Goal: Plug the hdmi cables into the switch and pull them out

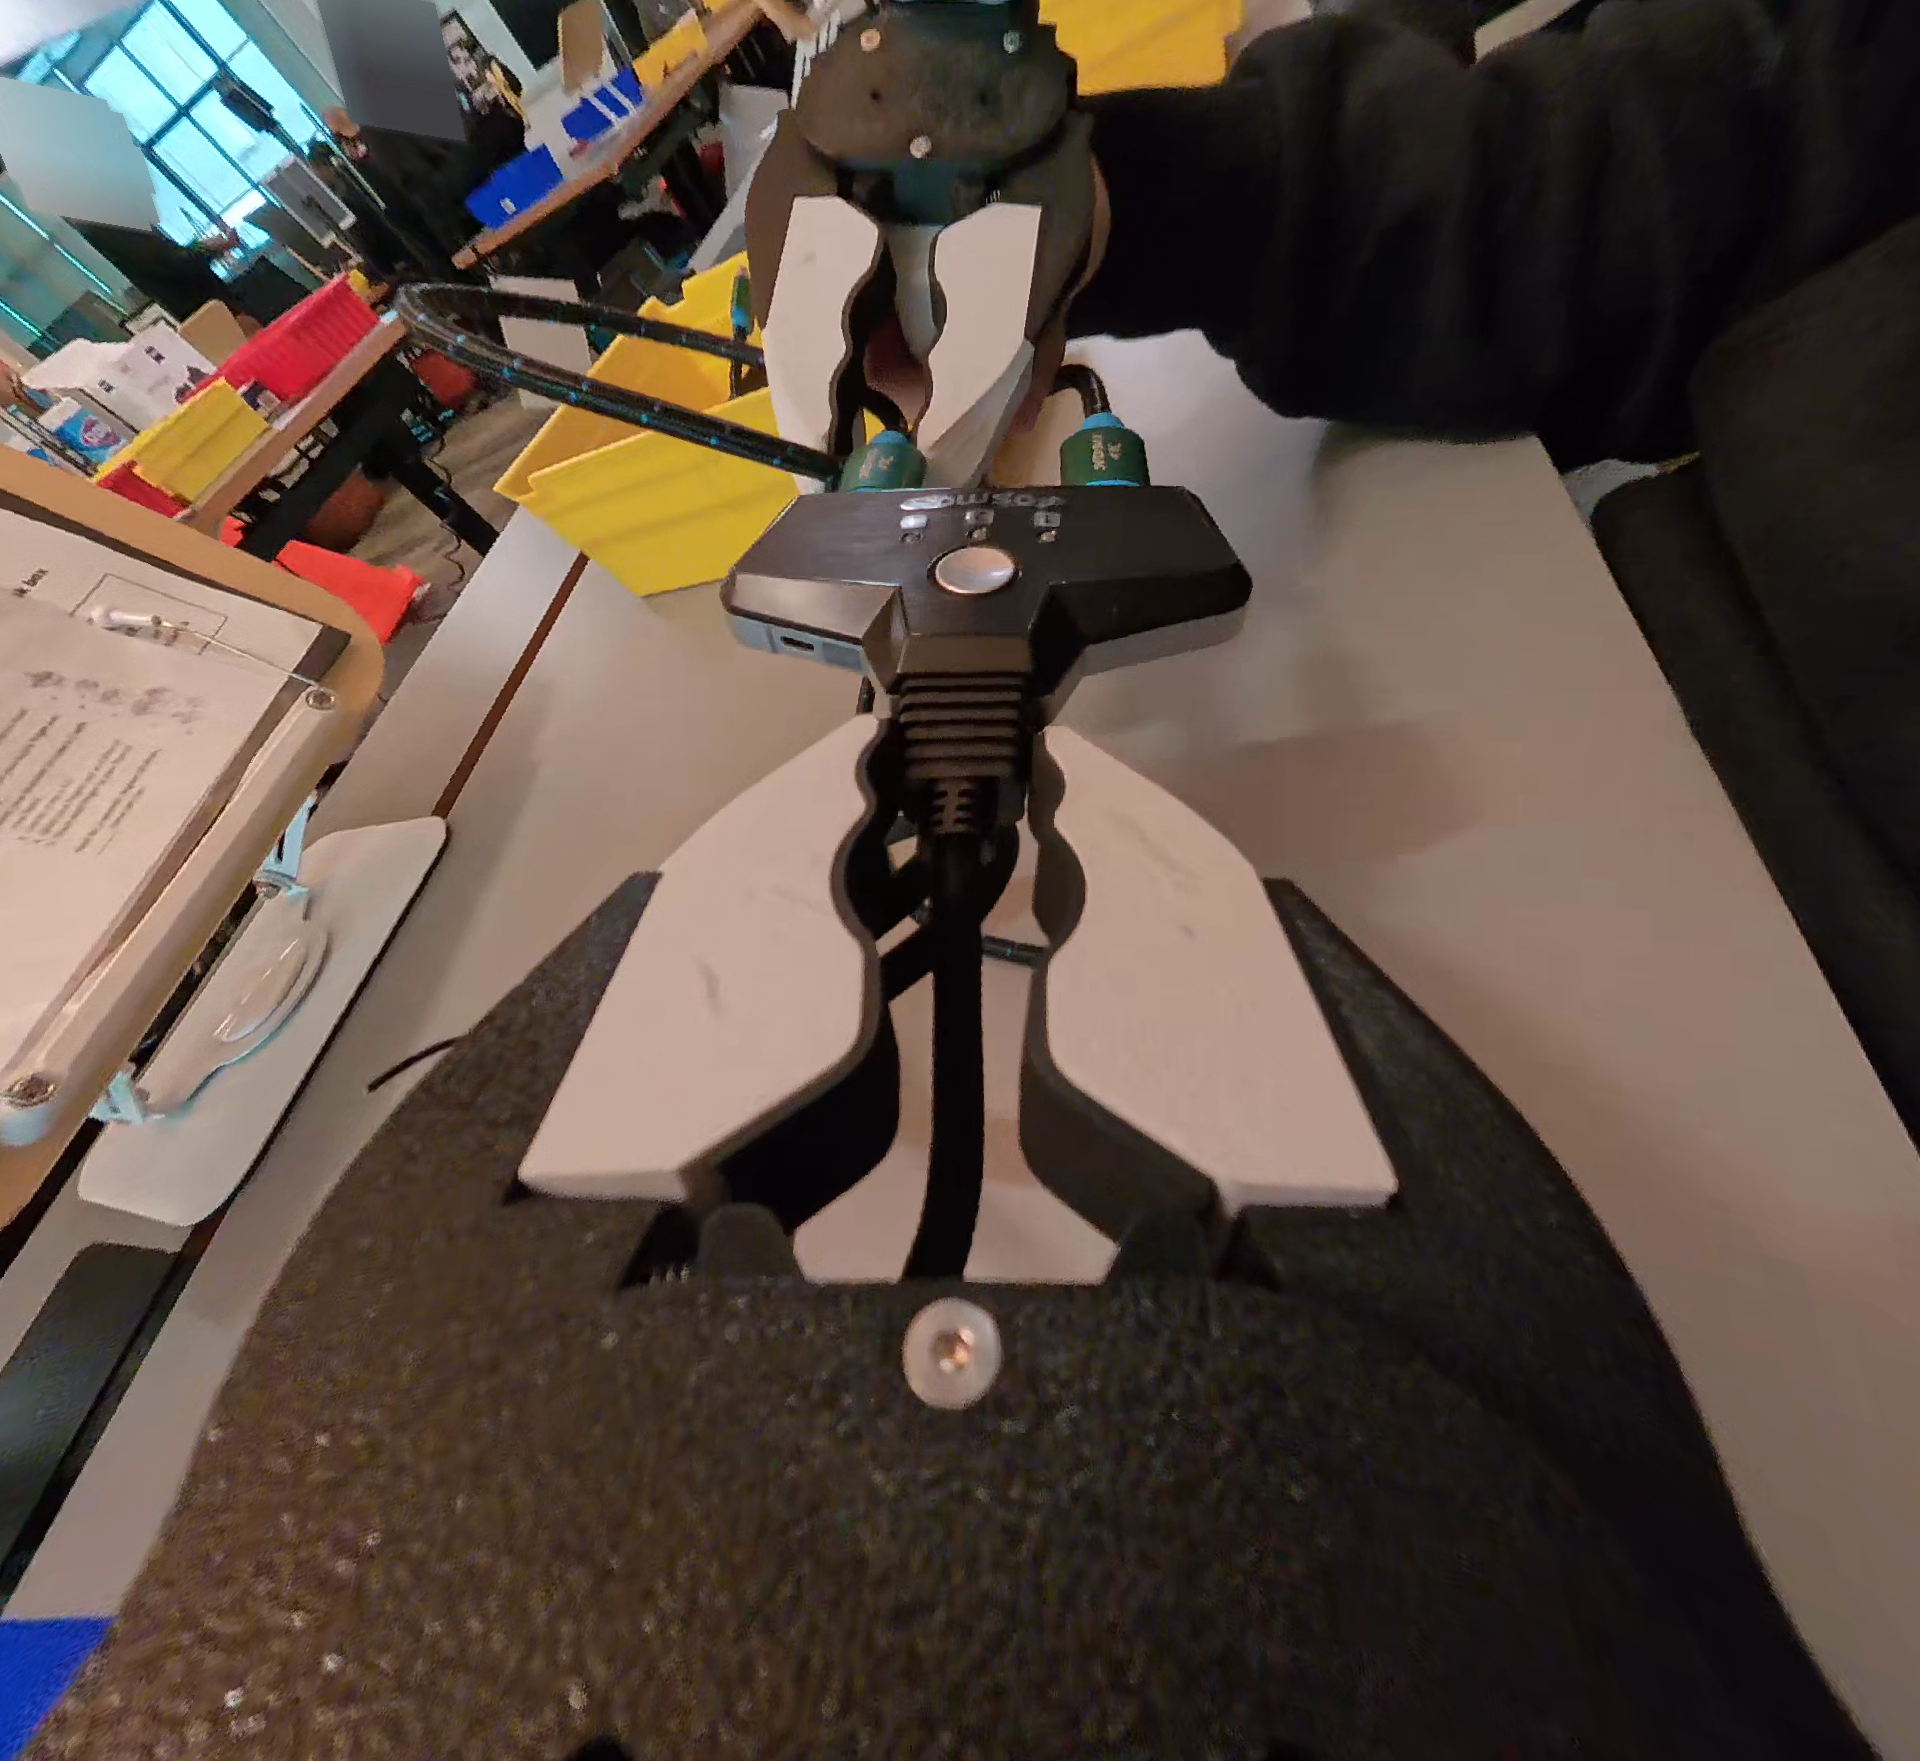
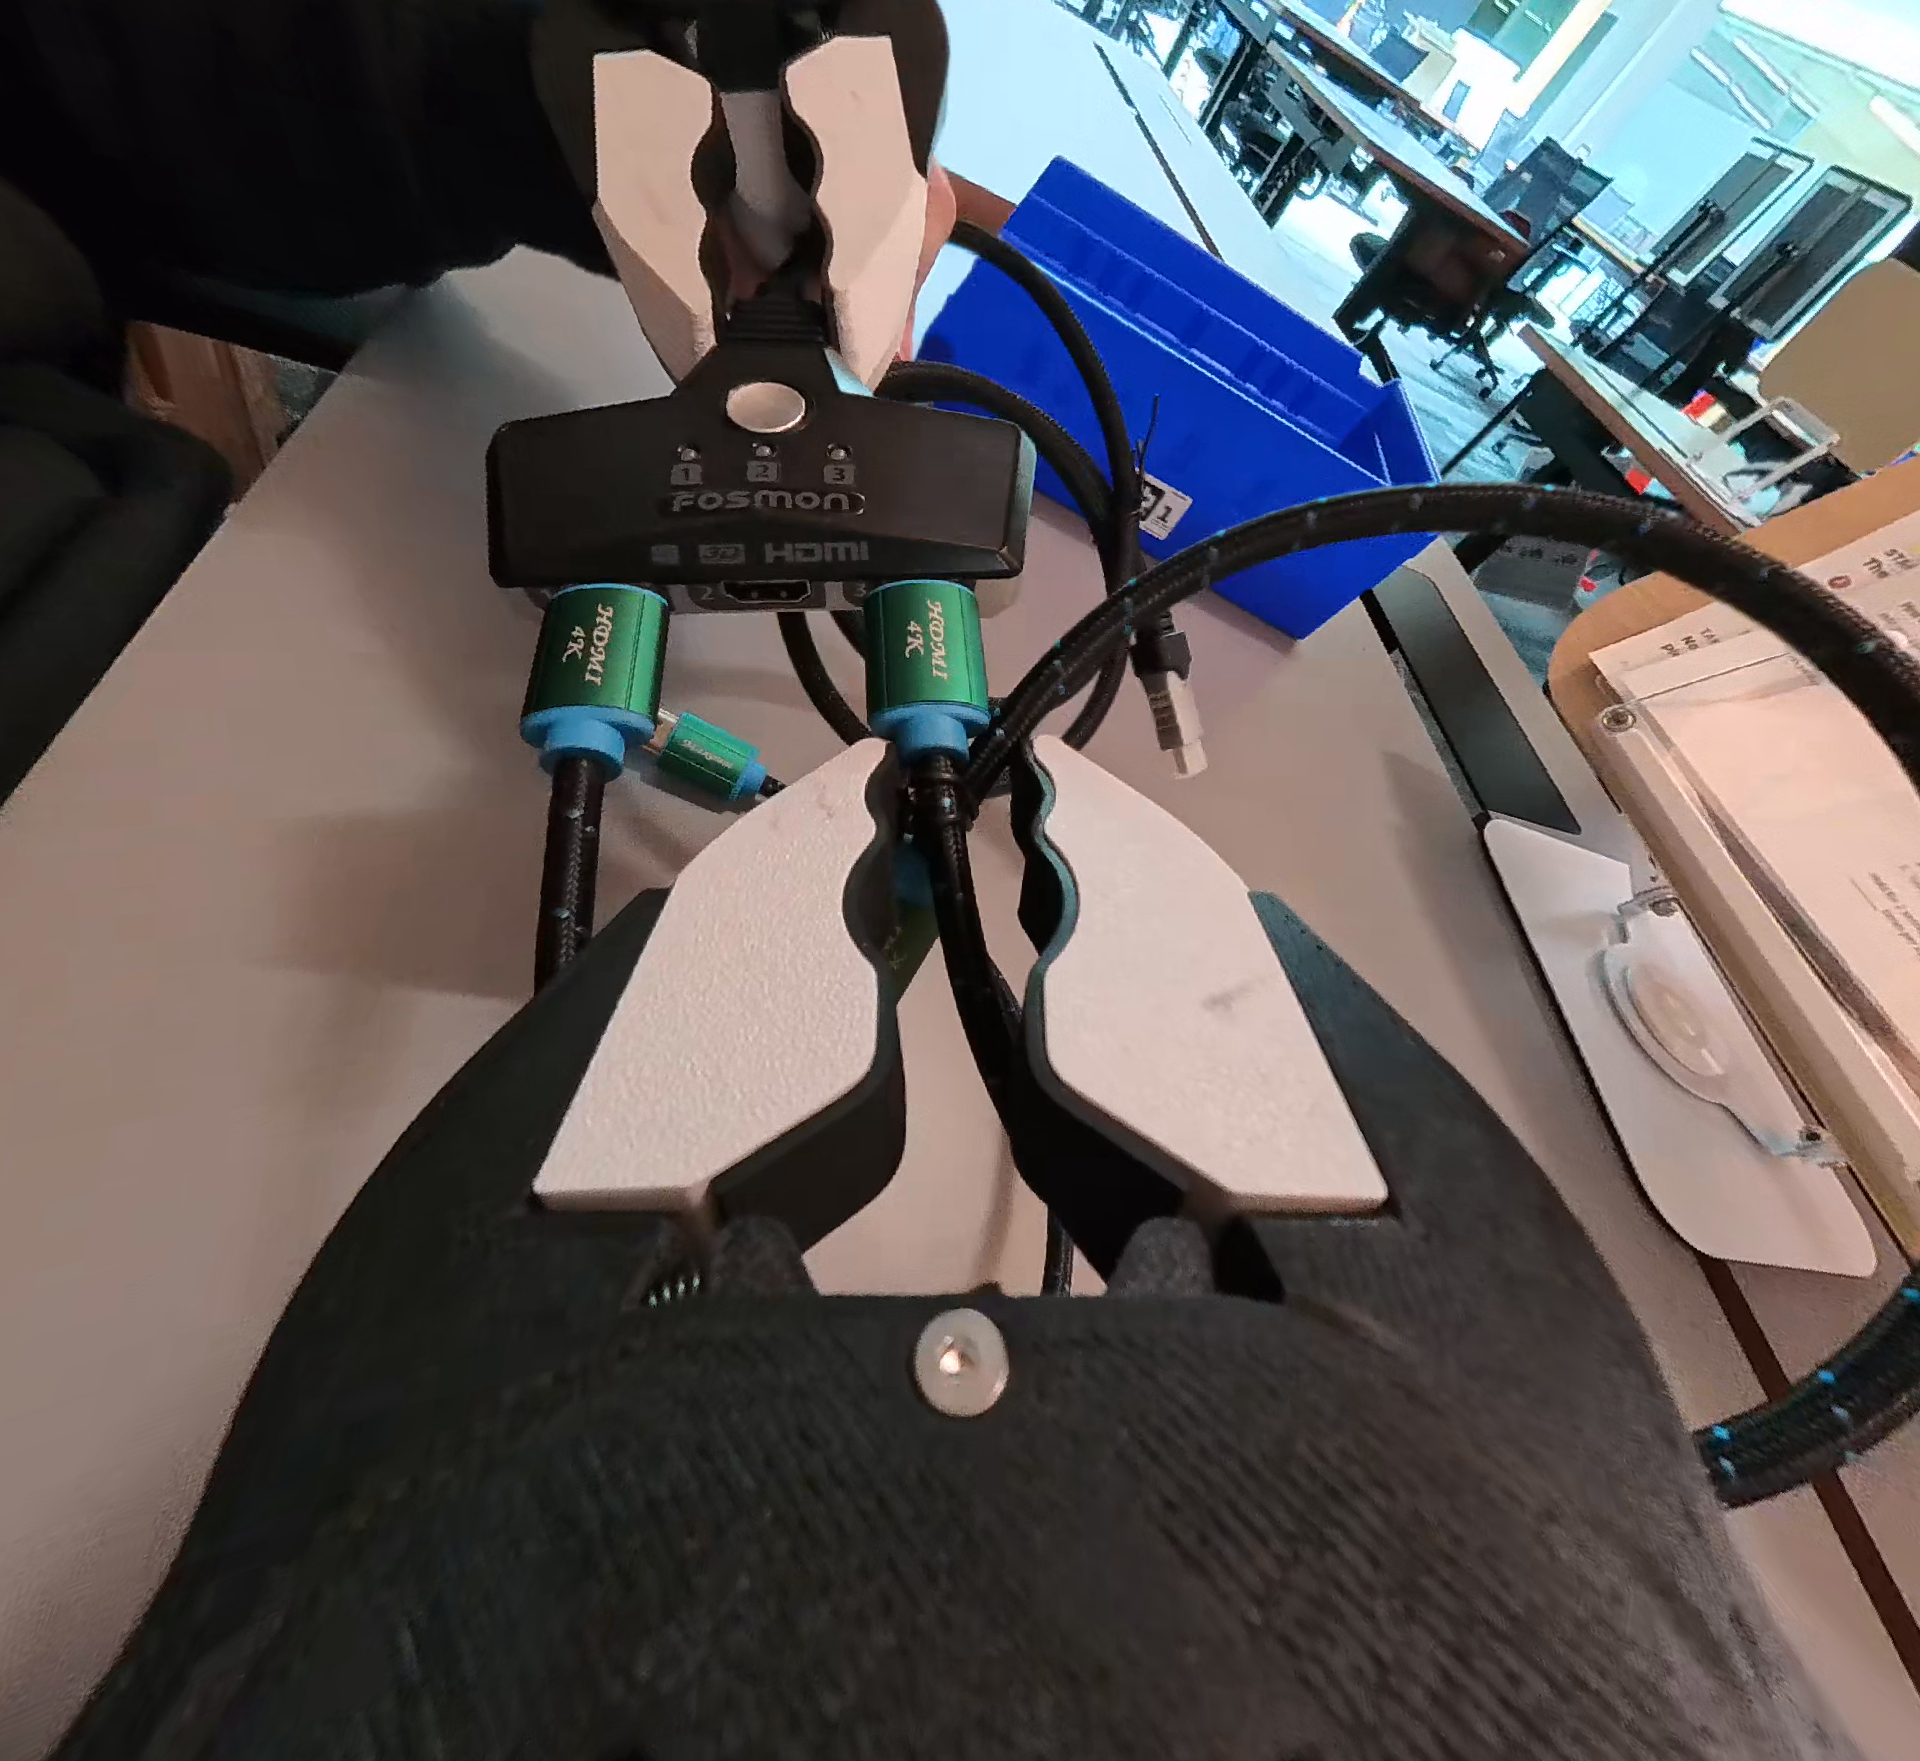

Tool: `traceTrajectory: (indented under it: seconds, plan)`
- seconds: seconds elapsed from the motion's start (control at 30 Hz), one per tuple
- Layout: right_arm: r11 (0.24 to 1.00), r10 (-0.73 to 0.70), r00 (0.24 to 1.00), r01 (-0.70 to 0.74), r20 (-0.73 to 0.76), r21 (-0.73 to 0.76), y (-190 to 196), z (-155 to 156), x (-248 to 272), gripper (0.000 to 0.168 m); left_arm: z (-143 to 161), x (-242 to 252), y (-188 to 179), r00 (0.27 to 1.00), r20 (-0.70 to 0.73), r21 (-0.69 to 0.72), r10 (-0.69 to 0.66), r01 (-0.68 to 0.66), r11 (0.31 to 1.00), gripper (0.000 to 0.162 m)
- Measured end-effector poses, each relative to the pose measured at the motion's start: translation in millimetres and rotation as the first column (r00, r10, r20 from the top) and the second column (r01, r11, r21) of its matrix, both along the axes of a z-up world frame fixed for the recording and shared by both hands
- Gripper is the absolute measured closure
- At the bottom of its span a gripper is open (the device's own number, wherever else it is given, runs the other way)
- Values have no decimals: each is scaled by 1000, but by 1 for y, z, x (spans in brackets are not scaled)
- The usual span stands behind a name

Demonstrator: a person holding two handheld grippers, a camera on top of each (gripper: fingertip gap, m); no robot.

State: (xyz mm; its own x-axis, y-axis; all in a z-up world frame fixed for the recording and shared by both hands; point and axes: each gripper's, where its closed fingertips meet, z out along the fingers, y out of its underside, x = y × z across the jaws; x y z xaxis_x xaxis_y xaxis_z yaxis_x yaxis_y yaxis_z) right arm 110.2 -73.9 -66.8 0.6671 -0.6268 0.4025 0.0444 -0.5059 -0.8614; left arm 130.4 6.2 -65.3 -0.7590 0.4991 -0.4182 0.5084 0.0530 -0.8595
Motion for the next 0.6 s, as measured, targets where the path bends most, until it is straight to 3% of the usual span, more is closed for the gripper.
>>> traceTrajectory:
  seconds: [0.07,0.2,0.3,0.4,0.5,0.6]
  plan:
    - [1000,-14,1000,14,-9,-8,-2,-3,1,148,-2,0,-1,1000,-24,0,11,-11,1000,139]
    - [995,-90,996,91,17,-42,-14,0,5,128,-10,0,-7,994,-97,24,57,-55,998,139]
    - [979,-205,975,206,90,5,-30,28,4,114,-8,5,-11,984,-164,24,74,-71,997,139]
    - [957,-288,927,269,240,110,-42,74,-12,118,-8,23,-15,969,-185,59,163,-154,986,139]
    - [977,-108,977,71,186,199,-10,89,-43,121,-10,32,-14,959,-219,56,178,-170,984,139]
    - [997,-10,999,8,32,80,15,57,-42,120,-6,29,-12,963,-225,21,147,-146,989,139]
